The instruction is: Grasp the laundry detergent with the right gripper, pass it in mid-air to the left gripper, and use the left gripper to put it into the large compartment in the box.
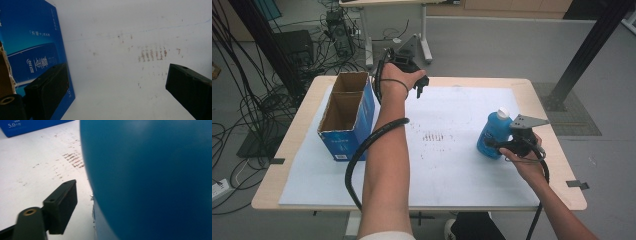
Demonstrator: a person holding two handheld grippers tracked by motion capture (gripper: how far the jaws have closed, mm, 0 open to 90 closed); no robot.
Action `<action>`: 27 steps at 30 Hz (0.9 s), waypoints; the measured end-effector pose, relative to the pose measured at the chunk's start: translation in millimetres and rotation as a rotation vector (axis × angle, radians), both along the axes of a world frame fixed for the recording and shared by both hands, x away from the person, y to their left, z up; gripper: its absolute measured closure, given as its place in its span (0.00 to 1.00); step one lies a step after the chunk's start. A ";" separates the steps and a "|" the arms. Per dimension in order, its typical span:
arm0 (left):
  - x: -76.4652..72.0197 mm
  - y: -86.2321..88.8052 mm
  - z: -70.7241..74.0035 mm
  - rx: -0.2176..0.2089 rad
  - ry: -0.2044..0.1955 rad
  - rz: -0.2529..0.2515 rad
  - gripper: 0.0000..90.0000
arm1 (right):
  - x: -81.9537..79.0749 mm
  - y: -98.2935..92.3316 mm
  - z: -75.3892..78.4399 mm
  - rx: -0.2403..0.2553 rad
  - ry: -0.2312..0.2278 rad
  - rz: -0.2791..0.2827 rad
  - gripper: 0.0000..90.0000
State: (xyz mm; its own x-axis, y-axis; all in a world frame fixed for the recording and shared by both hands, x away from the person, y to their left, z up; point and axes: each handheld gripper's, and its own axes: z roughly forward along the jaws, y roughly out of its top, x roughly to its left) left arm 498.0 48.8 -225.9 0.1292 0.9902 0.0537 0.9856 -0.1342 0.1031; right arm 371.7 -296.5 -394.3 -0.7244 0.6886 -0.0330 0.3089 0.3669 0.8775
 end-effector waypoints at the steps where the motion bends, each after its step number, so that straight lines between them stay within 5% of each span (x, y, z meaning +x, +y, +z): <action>1: 0.0 -0.2 -0.2 -0.001 -0.001 0.002 0.06 | 0.0 -0.1 -0.3 0.001 -0.001 -0.006 0.26; 12: 1.4 -0.9 -1.5 -0.004 0.001 -0.003 0.06 | 3.9 -1.7 -6.4 0.000 0.007 -0.009 0.42; 27: 1.3 -2.0 -1.0 -0.002 -0.002 -0.004 0.06 | 5.7 -4.7 -8.0 0.033 0.024 0.007 0.46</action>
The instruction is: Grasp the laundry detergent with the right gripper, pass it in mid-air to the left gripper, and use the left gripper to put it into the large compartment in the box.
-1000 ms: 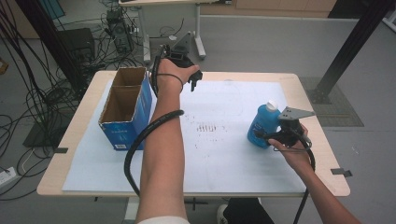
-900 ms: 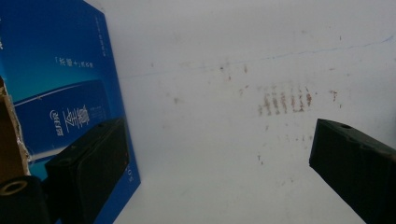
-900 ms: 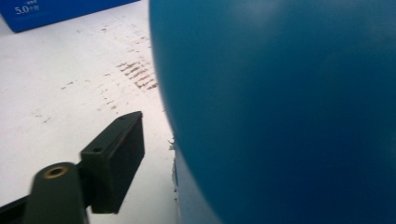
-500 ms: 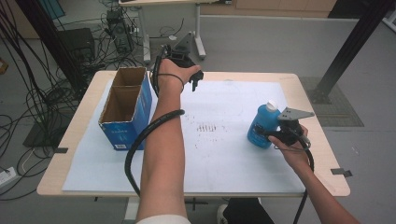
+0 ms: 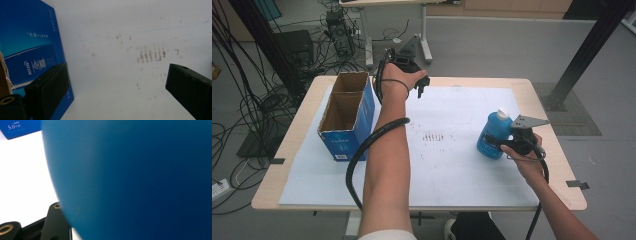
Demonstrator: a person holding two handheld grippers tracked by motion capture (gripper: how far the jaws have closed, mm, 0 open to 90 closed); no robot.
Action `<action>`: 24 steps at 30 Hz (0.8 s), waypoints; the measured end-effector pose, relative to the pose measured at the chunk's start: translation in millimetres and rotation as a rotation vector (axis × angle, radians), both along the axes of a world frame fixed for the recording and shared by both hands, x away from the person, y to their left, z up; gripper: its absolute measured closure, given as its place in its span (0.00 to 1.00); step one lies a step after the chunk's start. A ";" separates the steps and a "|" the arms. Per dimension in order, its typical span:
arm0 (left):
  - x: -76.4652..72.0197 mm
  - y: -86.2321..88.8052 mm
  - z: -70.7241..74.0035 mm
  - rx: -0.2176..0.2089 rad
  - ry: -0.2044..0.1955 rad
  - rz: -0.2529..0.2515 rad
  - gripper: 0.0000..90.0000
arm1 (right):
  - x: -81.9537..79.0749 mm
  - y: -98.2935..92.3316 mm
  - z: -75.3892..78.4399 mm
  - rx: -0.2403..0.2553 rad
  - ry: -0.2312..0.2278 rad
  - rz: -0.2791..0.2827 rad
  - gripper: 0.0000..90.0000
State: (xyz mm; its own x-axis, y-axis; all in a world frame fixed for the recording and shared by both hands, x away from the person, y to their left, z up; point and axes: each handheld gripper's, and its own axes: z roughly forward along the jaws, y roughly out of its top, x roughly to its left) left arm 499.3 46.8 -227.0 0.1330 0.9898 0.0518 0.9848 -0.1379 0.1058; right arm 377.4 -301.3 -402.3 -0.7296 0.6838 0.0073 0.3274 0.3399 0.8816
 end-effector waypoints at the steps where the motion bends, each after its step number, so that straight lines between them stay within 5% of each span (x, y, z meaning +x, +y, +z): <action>1: 0.0 0.0 0.0 0.000 0.000 0.000 0.06 | 0.0 0.0 0.0 0.000 0.000 0.000 0.46; 24: -0.4 -2.1 1.0 0.003 -0.001 -0.004 0.06 | 0.1 -0.2 -0.2 0.004 0.008 -0.002 0.47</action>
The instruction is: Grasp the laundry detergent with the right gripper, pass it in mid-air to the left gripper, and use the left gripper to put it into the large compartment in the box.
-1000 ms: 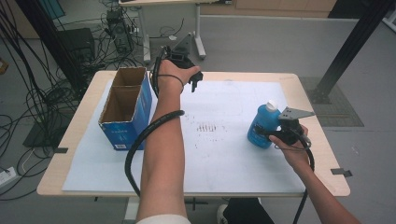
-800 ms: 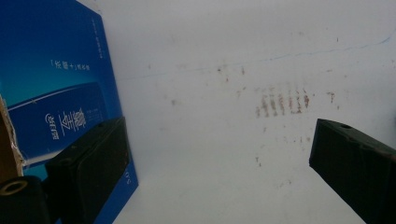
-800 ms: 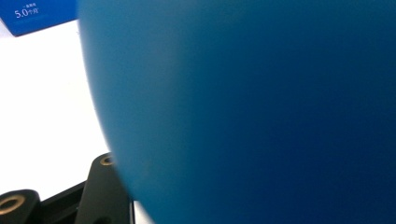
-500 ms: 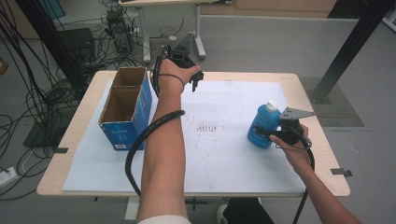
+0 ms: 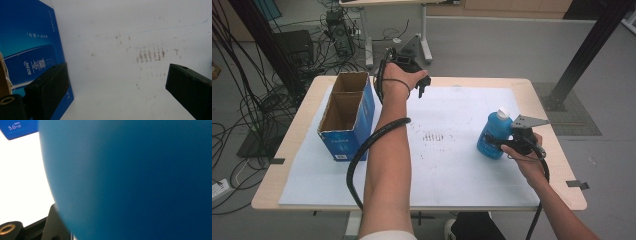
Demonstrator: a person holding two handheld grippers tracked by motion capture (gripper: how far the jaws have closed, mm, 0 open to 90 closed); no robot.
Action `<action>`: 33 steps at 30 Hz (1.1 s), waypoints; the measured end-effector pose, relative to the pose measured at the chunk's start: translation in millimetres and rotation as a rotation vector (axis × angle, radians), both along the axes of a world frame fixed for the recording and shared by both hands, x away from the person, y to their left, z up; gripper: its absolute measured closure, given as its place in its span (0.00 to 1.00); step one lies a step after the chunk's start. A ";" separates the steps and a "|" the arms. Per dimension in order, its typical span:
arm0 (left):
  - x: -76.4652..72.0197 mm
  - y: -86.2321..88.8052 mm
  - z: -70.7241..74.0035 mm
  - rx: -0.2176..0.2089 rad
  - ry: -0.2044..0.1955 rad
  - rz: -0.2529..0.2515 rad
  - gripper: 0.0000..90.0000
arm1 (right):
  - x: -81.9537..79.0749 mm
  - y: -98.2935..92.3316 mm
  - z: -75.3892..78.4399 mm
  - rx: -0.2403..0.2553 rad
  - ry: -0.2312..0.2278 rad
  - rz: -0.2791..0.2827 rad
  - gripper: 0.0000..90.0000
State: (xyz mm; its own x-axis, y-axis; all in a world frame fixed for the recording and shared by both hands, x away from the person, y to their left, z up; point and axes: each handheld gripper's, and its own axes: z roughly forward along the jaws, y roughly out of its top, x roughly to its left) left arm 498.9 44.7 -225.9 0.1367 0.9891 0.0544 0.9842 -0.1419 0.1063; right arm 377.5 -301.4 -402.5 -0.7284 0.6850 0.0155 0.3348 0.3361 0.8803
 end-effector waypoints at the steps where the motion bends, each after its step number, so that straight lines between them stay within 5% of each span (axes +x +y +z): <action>1: 0.0 0.1 0.0 -0.001 0.001 0.000 0.06 | 0.0 0.1 0.0 0.000 0.000 -0.001 0.47; 33: 1.6 -5.4 3.3 0.017 0.000 -0.013 0.06 | -1.1 -0.3 -0.3 0.004 -0.003 -0.006 0.51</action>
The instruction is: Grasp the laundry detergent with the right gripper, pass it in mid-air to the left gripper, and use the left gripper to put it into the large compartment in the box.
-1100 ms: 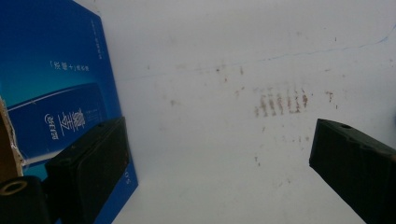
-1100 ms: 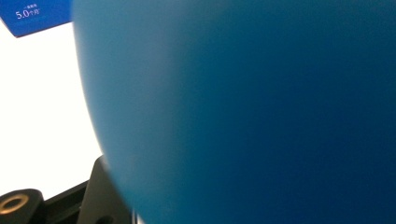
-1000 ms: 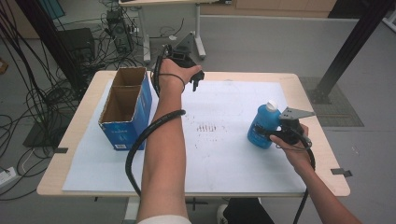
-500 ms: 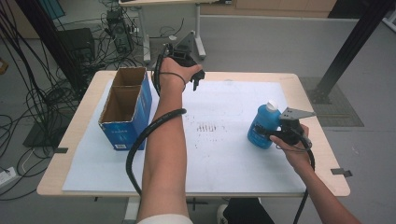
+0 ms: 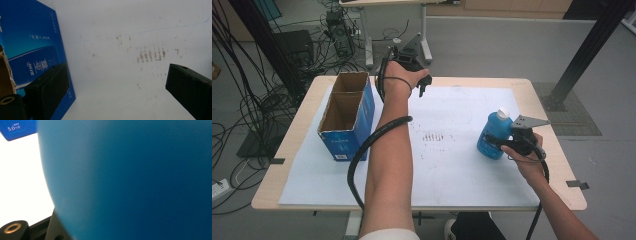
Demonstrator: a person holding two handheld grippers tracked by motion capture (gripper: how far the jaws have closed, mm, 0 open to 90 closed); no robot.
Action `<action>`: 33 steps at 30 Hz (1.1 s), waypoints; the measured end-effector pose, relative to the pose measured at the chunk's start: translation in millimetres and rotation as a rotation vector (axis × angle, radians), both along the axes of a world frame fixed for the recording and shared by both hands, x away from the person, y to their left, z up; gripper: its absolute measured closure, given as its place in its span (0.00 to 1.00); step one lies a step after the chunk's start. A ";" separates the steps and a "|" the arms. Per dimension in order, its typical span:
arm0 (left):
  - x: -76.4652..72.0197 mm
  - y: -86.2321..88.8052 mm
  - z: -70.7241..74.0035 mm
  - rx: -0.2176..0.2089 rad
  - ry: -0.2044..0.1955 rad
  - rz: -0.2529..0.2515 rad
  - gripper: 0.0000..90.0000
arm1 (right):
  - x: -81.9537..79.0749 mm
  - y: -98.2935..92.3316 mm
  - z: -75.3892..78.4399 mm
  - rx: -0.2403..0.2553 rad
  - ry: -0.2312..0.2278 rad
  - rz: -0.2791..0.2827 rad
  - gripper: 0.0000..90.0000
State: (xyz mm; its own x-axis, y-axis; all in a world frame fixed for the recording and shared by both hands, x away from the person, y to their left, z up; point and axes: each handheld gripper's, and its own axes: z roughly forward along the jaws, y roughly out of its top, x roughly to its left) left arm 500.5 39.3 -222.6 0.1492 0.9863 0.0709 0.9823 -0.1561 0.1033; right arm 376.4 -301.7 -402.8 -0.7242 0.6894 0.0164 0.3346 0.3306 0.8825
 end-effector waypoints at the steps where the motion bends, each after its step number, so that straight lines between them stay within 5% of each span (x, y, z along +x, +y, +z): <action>1: 0.0 -0.4 -0.2 0.001 0.001 0.000 0.06 | 0.0 0.1 0.0 0.000 -0.001 0.000 0.52; 33: 5.3 0.7 1.6 -0.017 0.000 -0.027 0.06 | -2.7 1.4 -0.4 -0.005 -0.018 -0.006 0.52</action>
State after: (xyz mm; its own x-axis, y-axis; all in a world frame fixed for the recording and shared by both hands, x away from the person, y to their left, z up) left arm 505.7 39.9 -221.0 0.1762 0.9829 0.0540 0.9777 -0.1811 0.1063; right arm 373.7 -300.3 -403.2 -0.7203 0.6936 0.0000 0.3210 0.3333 0.8865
